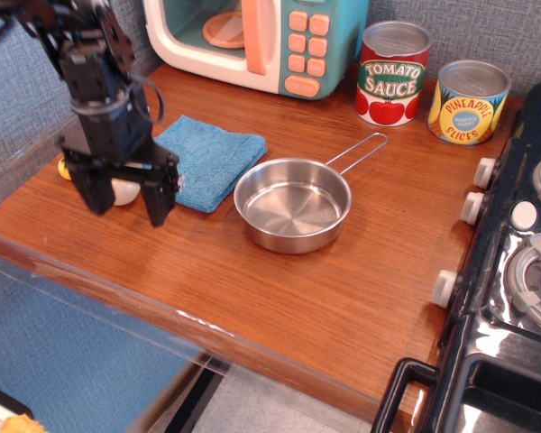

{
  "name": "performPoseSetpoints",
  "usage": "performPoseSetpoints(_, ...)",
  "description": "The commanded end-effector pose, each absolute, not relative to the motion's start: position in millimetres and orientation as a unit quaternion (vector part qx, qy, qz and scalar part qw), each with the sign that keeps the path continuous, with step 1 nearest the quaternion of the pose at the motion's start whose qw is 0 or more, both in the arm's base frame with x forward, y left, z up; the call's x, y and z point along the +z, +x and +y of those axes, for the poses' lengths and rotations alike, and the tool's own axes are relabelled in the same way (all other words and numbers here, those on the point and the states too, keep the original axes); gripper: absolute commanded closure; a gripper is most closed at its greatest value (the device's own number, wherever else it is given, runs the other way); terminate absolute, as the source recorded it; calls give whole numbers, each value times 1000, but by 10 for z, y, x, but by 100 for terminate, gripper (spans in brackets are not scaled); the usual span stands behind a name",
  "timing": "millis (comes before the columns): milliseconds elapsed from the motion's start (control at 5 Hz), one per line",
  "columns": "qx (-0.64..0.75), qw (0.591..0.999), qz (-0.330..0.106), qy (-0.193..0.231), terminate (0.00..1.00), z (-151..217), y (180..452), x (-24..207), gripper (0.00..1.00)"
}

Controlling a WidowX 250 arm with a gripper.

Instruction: Grab the potato and place it on the corner of blue cloth

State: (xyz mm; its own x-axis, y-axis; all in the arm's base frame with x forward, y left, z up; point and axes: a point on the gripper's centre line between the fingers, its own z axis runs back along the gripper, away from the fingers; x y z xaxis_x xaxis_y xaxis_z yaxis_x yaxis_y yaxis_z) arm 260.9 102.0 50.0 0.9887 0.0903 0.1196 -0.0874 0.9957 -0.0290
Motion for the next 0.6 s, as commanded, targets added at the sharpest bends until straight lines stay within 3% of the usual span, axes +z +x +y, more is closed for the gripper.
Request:
performPoseSetpoints(0, -34, 991, -129, -11, 0, 807, 2599, 935, 0)
performPoseSetpoints(200, -32, 993, -115, 1, 0, 796, 2576, 914, 0)
performPoseSetpoints(400, -32, 993, -115, 1, 100, 796, 2576, 914, 0)
